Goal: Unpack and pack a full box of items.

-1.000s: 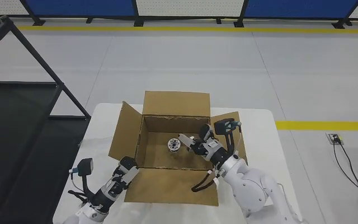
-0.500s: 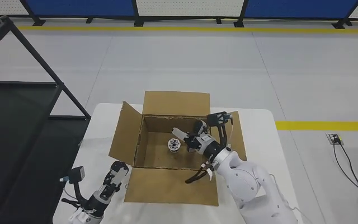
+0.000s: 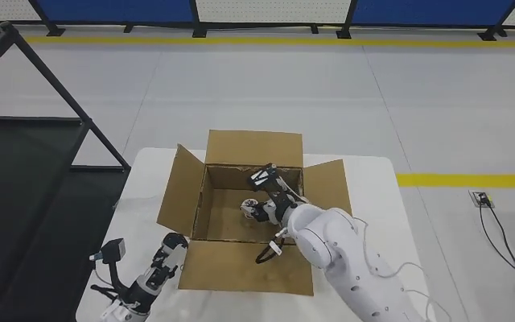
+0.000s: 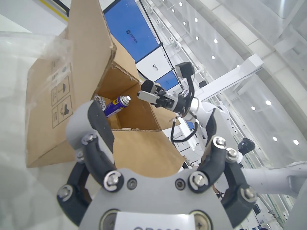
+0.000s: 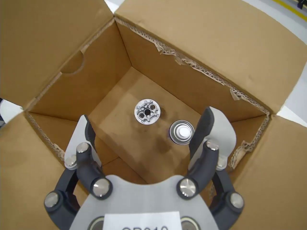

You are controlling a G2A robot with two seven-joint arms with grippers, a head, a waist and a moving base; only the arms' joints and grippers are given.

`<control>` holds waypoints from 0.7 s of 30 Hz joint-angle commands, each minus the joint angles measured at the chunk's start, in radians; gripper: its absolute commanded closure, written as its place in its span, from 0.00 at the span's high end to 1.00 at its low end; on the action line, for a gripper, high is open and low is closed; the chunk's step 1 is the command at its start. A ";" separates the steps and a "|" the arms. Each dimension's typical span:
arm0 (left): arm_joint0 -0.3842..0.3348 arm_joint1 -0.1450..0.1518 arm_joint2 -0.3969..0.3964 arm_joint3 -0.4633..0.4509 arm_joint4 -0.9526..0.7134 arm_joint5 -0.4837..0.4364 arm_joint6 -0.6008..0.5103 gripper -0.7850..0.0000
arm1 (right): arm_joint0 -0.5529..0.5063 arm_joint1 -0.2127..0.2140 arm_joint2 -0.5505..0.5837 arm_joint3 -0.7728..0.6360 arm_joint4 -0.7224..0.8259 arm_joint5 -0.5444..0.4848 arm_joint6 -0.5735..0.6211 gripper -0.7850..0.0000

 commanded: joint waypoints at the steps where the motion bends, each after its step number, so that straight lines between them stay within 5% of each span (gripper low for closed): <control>1: 0.005 0.001 -0.001 -0.001 -0.001 -0.021 -0.009 1.00 | 0.014 -0.003 0.000 0.010 0.009 0.016 0.026 1.00; 11: 0.017 0.005 0.001 -0.008 0.009 -0.042 -0.067 1.00 | 0.011 -0.003 -0.008 0.015 -0.007 0.004 0.020 1.00; 21: 0.015 0.002 0.042 -0.016 0.060 -0.018 -0.031 1.00 | 0.125 -0.029 -0.067 0.218 -0.023 -0.105 0.116 1.00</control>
